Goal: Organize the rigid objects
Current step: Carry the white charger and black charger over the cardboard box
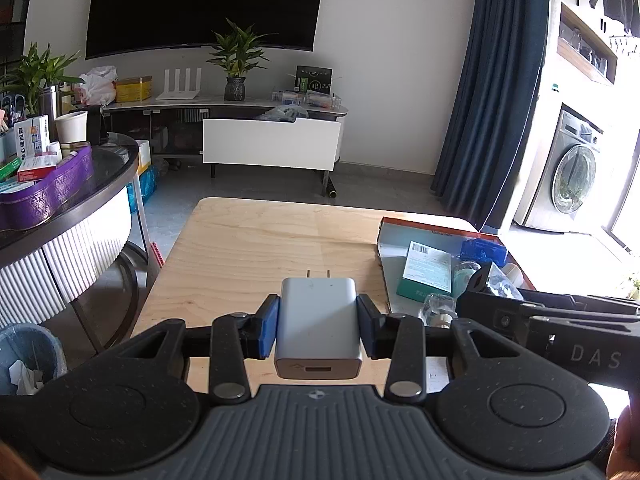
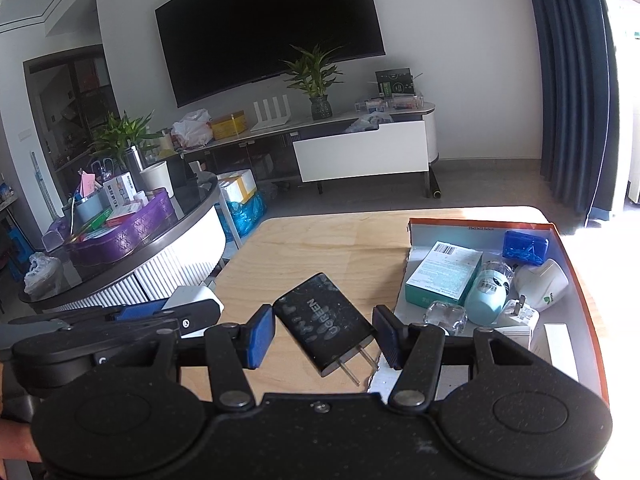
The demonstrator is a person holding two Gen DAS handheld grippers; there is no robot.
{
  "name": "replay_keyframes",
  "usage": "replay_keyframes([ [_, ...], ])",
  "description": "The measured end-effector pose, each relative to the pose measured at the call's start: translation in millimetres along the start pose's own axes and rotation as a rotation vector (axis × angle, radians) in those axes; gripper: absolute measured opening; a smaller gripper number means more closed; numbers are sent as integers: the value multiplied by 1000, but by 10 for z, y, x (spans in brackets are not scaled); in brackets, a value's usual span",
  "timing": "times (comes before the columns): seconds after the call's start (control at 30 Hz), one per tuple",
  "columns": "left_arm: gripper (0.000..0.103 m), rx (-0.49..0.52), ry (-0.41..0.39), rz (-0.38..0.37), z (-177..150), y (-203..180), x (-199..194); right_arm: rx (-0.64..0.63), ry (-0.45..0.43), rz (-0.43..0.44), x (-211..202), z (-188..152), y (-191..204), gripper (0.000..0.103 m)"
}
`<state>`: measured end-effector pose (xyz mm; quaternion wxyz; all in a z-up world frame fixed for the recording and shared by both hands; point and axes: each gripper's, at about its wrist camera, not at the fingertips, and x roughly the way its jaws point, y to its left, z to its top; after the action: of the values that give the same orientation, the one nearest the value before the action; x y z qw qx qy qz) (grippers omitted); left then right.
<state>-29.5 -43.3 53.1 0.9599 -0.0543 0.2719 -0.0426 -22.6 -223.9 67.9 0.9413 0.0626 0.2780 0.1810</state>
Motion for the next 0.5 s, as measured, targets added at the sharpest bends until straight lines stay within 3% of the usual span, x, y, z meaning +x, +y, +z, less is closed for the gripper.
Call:
replay_keyframes([
  [0.5, 41, 19, 6, -62, -29, -226, -5, 35, -23, -45, -170, -18, -236, 66],
])
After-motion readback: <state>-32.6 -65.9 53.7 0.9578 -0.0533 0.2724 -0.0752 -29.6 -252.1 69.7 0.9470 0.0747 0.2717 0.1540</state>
